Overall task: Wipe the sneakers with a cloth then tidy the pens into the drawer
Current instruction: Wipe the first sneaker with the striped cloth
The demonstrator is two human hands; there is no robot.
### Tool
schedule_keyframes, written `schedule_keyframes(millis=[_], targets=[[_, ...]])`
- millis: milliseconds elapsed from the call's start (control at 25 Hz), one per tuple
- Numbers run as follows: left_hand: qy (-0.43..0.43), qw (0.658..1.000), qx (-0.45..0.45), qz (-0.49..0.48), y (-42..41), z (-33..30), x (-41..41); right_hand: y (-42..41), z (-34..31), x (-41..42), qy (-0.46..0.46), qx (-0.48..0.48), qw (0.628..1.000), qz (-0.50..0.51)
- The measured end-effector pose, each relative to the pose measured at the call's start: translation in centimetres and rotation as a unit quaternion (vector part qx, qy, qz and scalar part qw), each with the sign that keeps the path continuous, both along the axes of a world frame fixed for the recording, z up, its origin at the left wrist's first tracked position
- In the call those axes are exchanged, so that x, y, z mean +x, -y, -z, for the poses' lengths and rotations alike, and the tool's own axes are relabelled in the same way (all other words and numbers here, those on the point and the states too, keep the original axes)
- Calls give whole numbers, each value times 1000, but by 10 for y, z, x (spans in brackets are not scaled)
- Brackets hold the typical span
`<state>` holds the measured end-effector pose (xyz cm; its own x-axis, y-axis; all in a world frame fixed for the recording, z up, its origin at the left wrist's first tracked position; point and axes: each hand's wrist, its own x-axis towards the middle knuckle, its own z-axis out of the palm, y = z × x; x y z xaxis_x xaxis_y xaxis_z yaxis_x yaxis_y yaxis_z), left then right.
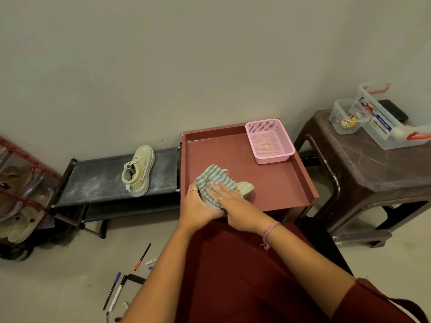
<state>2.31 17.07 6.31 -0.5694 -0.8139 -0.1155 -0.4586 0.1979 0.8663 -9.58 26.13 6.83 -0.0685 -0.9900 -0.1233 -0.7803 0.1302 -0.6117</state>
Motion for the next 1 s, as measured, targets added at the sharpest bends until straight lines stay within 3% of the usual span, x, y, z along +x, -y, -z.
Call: schedule_keyframes(millis=[280,360,480,560,680,760,920,1000], targets=[[-47,999,-12,-15,-10,33,-18,32,12,-56,61,43,995,69],[-87,995,16,-35,-14,33,-23,31,14,-27,25,20,998,60],[-134,988,47,-64,-20,43,-25,2,18,-6,-112,-40,993,-26],[-135,987,45,-73,-22,52,-21,-6,36,-39,-71,-37,995,-61],[-133,988,36,-73,-22,62,-18,0,54,-74,0,7,1000,12],[-157,982,52,-94,-21,60,-18,5,50,-50,-16,14,999,40],[-171,981,39,-84,-17,61,-15,-22,51,-5,-132,-120,979,-94],[-172,977,78,-103,-14,64,-14,-27,68,-36,-100,-105,988,-51]])
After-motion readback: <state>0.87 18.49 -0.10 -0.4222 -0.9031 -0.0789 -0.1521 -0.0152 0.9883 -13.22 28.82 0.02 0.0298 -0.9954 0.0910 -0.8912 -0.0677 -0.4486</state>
